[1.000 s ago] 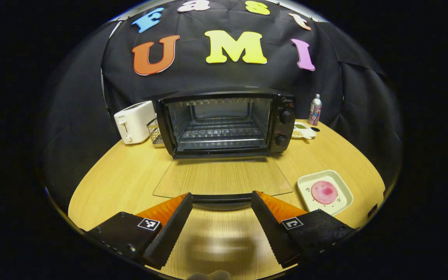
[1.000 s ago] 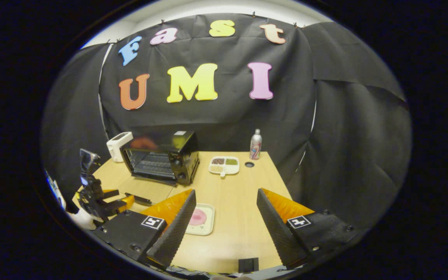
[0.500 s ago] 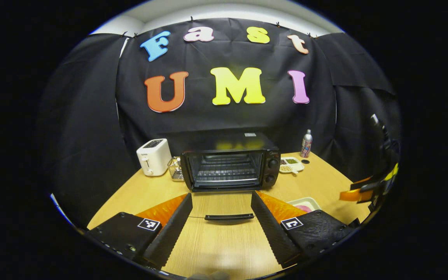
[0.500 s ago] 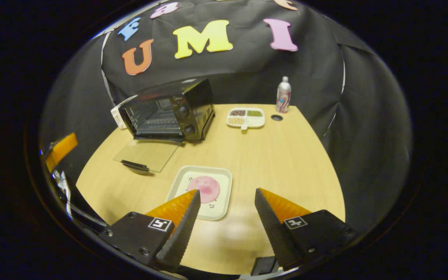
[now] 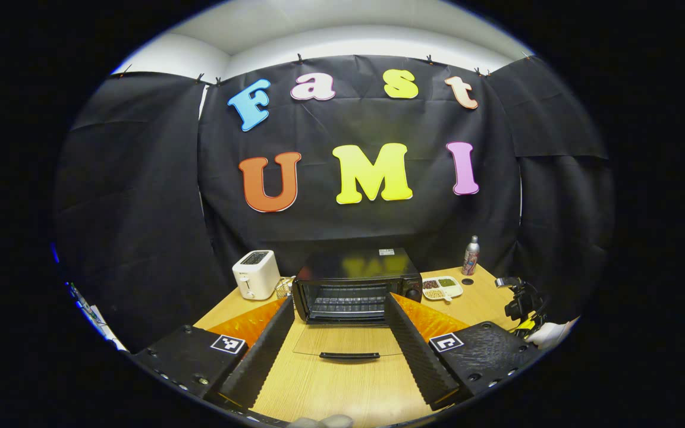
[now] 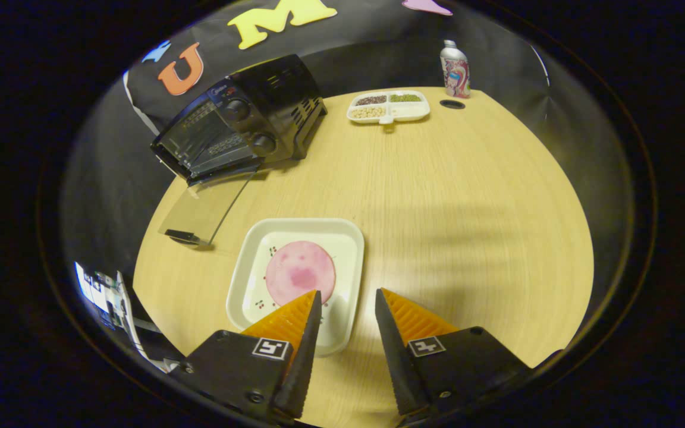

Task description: Open the electric oven with the left hand, put the food in, and close the electric oven.

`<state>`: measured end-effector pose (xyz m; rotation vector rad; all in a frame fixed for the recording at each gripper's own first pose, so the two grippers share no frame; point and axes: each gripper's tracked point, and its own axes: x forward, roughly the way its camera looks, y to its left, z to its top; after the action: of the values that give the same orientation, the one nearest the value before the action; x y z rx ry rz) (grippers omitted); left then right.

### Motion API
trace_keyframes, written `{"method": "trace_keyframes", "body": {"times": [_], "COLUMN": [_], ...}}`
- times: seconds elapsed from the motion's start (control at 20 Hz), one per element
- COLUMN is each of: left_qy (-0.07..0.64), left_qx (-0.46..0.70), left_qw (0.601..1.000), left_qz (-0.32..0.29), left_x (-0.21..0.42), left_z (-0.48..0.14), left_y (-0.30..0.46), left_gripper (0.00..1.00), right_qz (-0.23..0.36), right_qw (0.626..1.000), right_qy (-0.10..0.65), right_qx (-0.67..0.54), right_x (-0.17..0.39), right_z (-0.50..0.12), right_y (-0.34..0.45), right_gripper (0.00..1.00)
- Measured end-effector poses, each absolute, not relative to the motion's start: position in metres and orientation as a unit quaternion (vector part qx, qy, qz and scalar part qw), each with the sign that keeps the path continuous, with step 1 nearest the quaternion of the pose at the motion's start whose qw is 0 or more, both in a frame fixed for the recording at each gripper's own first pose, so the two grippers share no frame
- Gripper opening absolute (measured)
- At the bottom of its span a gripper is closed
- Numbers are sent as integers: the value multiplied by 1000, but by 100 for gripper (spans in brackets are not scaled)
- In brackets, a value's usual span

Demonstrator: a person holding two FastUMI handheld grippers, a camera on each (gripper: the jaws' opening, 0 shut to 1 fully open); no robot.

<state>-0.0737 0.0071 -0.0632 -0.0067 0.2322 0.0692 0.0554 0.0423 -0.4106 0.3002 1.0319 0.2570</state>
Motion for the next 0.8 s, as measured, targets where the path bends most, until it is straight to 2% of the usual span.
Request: {"method": "trace_keyframes", "body": {"times": [0.05,0.2,0.4,0.55,0.75,0.8], "left_qy": [116,132,142,140,130,130], "left_qx": [-2,-10,-23,-21,-17,-18], "left_qw": [992,989,985,983,982,982], "left_qz": [42,66,96,114,137,139], "left_x": [-71,-67,-73,-80,-91,-93], "left_z": [-61,-65,-64,-57,-47,-48], "left_y": [5,-4,-11,-13,-4,-3], "left_gripper": [96,96,97,96,96,100], "right_qz": [129,142,138,129,133,135], "right_qw": [846,828,815,805,800,800], "right_qy": [495,514,542,568,577,576], "right_qx": [151,173,149,113,94,99], "right_x": [58,64,68,68,71,72], "right_z": [-413,-415,-420,-424,-424,-424], "right_y": [43,46,41,37,38,38], "right_gripper": [45,34,19,5,6,6]}}
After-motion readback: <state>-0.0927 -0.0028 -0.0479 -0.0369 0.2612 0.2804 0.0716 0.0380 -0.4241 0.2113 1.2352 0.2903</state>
